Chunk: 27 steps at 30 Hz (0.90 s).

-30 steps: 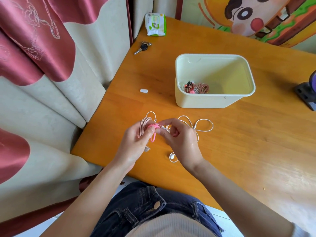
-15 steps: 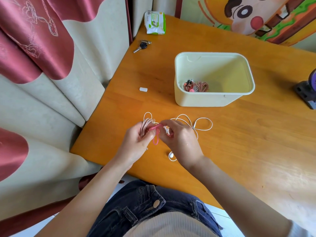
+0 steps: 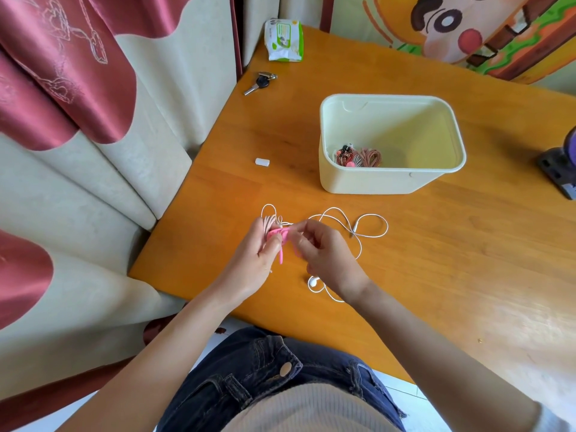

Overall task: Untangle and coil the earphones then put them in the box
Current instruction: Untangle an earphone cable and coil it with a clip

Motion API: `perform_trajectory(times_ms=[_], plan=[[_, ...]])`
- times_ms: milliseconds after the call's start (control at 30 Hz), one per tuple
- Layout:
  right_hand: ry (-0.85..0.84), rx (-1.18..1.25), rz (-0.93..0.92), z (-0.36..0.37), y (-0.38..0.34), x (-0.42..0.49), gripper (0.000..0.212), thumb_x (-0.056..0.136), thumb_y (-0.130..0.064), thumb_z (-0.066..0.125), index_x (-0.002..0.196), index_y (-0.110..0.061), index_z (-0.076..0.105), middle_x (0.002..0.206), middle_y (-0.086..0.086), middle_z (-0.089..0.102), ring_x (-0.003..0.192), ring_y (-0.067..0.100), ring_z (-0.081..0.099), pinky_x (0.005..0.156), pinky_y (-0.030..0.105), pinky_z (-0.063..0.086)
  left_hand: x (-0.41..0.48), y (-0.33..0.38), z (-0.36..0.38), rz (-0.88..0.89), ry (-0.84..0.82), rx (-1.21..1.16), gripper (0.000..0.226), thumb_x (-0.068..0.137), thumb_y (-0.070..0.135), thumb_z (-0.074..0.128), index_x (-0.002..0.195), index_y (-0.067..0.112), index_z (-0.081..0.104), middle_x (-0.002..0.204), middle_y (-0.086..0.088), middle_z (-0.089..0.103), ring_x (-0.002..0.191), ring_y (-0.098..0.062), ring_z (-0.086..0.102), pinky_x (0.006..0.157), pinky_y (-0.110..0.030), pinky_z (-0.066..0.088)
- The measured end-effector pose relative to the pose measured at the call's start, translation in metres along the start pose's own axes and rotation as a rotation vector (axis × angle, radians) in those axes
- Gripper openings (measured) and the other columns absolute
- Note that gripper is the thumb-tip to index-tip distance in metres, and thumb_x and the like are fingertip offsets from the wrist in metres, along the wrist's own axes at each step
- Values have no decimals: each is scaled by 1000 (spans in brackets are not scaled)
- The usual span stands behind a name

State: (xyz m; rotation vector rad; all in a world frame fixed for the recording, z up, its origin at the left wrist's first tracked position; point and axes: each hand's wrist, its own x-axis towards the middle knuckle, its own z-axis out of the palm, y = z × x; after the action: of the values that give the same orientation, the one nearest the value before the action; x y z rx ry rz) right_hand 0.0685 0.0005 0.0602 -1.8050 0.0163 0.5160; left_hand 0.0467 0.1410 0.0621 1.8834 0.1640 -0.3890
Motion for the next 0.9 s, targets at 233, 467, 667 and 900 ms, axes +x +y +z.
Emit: perform_trajectory(times_ms=[233,467,667,900], plan=[[195,-230,-296,1,0,-5,11,89,-13,62,92,-24,64,54,-10,31,53,10,33,50,16,29,-2,7,6,-88,18,-141,22,101,26,35,96,6,43,72,2,39,54,4,42,52,-14,35],[84,-243,-270,-9,3,3,23,76,-29,71,98,-21,73,62,-9,47,57,16,45,56,16,34,-5,5,8,-108,-14,-196,24,102,19,32,82,13,45,64,2,38,60,-7,37,51,-14,34],[40,-188,-239,-14,4,5,11,85,-22,68,94,-21,74,54,-1,54,51,11,43,53,18,36,-3,7,8,-149,-17,-286,26,101,15,32,76,13,40,63,0,37,56,-8,35,49,-15,33],[168,-492,-490,-1,9,3,21,87,-21,57,100,-13,71,72,-7,53,56,4,42,59,17,41,-2,9,11,-178,-3,-314,26,101,13,34,75,12,38,61,0,36,55,-8,34,53,-18,31]])
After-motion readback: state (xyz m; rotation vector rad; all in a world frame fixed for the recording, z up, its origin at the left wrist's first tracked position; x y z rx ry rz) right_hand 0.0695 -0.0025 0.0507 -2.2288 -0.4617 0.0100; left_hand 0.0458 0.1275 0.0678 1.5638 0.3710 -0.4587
